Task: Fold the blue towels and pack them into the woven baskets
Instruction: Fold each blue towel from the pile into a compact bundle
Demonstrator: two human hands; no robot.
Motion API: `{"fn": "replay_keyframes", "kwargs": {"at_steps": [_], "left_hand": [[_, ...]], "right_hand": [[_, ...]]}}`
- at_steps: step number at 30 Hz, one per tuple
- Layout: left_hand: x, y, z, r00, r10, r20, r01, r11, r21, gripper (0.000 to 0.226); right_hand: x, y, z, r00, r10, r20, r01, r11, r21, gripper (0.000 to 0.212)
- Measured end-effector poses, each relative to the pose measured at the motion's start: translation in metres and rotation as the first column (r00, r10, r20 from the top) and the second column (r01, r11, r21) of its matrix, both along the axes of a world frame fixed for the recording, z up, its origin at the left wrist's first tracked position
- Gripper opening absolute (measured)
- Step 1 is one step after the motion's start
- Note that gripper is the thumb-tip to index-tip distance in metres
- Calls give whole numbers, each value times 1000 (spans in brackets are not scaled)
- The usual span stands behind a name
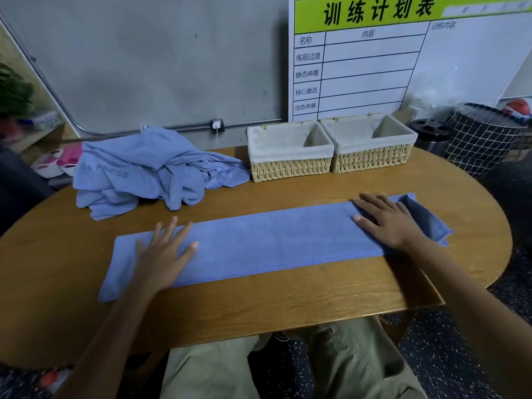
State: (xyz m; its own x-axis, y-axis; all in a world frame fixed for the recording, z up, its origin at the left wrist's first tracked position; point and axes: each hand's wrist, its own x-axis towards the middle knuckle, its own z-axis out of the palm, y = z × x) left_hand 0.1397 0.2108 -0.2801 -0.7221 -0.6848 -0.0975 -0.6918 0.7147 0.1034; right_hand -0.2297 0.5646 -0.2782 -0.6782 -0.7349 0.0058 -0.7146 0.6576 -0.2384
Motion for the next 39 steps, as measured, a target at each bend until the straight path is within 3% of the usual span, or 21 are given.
{"fn": "replay_keyframes", "kwargs": {"at_steps": [3,9,12,14,16,19,22,27,30,35,39], "left_hand": [[34,-19,-11,1000,4,-22,-4,1000,-25,71],[68,-45,-13,999,-28,43,31,996,-83,70],[64,-27,-4,973,-129,-192,84,971,-224,70],[43,1,2,847,-255,-466,152,957,-247,65],[6,40,14,730,-394,-558,324,919,-226,51],[-40,82,10,645,-547,-534,544,819,-183,28],[-56,95,-3,635,-550,-543,583,802,-131,27],[-52,94,-6,554,-666,-500,594,737,-323,24],[-50,94,-5,536,-721,-439,612,690,-387,22],[-49,99,1,567,-714,-411,601,699,-387,22],[-52,105,4,590,-689,-420,596,723,-349,27]], "right_hand": [[-3,25,-8,997,-73,-1,73,997,12,74],[-23,44,-11,994,-107,-3,107,992,63,79],[-12,46,-4,989,-28,-145,8,990,-140,78],[7,42,-1,978,140,-156,-185,925,-331,66],[29,31,0,932,352,-89,-357,841,-408,49],[49,16,-8,877,472,-87,-461,777,-428,35],[51,11,-12,855,479,-200,-513,726,-458,31],[53,13,-9,714,512,-478,-671,696,-257,25],[56,14,-8,653,522,-549,-687,713,-140,22],[62,14,-3,696,521,-495,-642,759,-105,21],[37,26,4,845,407,-348,-504,824,-259,22]]}}
